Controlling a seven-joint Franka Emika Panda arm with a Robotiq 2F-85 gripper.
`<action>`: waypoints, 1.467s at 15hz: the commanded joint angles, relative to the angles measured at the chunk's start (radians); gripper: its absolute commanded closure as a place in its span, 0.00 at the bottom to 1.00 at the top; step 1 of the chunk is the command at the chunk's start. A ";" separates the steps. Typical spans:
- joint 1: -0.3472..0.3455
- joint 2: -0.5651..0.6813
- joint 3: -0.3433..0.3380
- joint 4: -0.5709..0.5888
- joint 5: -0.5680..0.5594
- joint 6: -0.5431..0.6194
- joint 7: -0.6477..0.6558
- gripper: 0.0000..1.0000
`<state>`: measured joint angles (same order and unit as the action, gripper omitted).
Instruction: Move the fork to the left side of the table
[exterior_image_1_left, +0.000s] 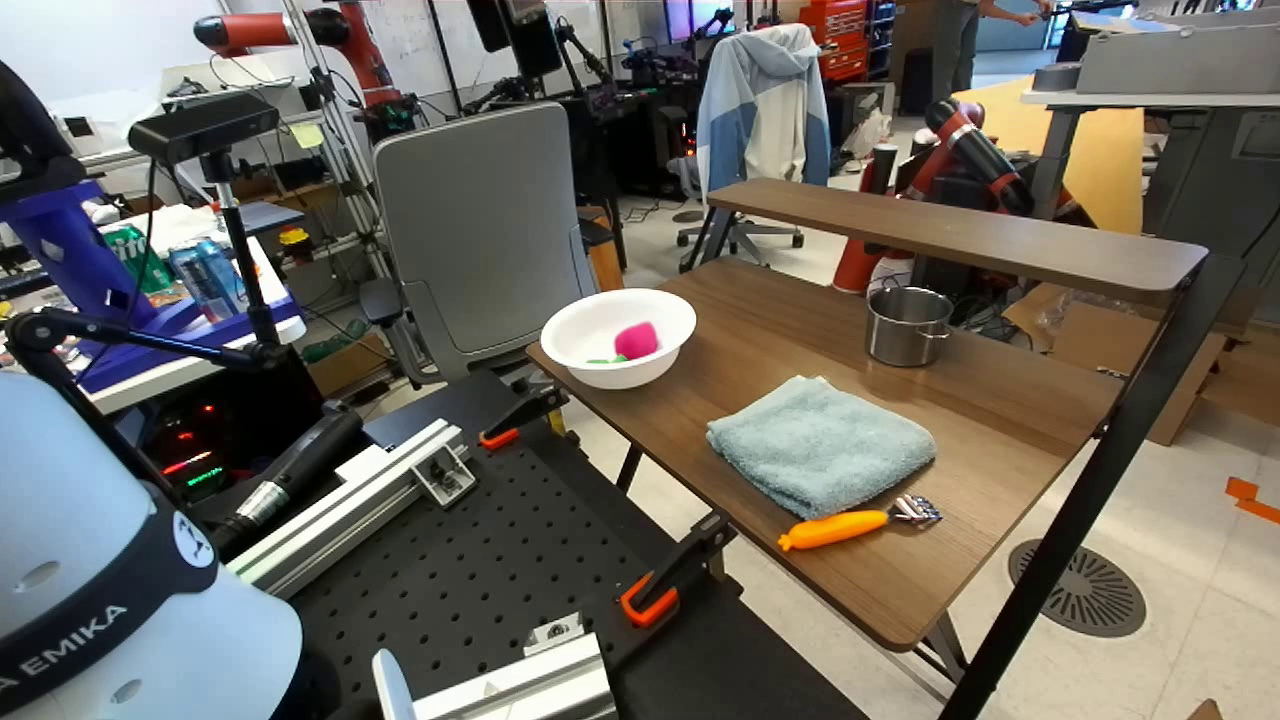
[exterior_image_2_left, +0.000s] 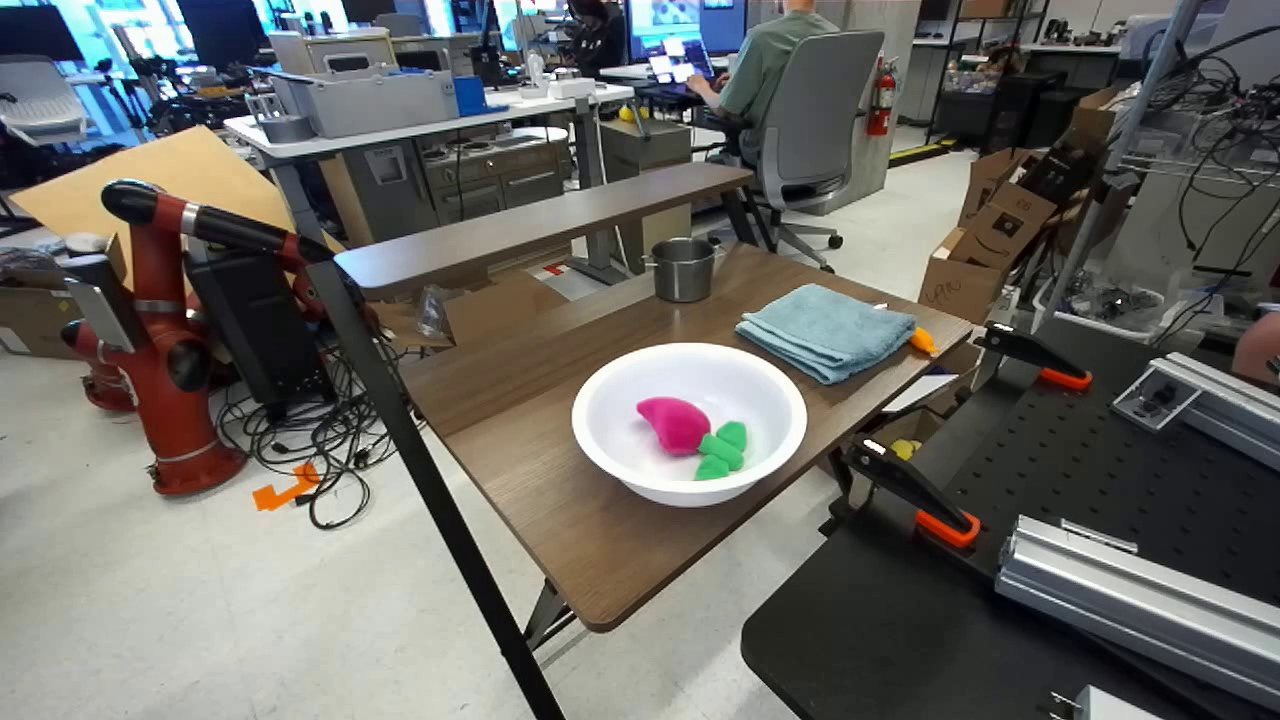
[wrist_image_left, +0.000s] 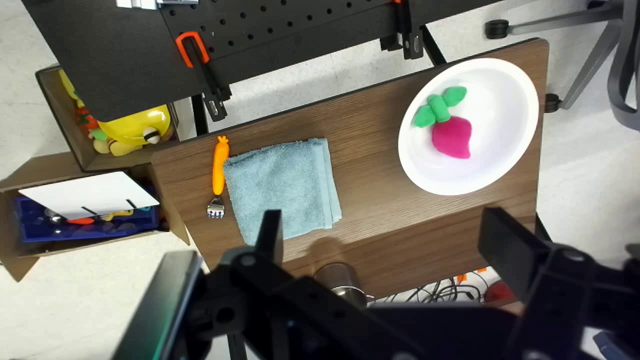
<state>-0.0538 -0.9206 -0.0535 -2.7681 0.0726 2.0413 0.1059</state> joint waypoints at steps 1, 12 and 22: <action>-0.009 0.001 0.007 0.003 0.007 -0.004 -0.006 0.00; -0.041 0.133 -0.036 0.005 -0.013 0.108 -0.044 0.00; -0.104 0.619 -0.110 0.145 0.009 0.352 -0.056 0.00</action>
<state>-0.1556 -0.4468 -0.1477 -2.6974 0.0654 2.3608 0.0620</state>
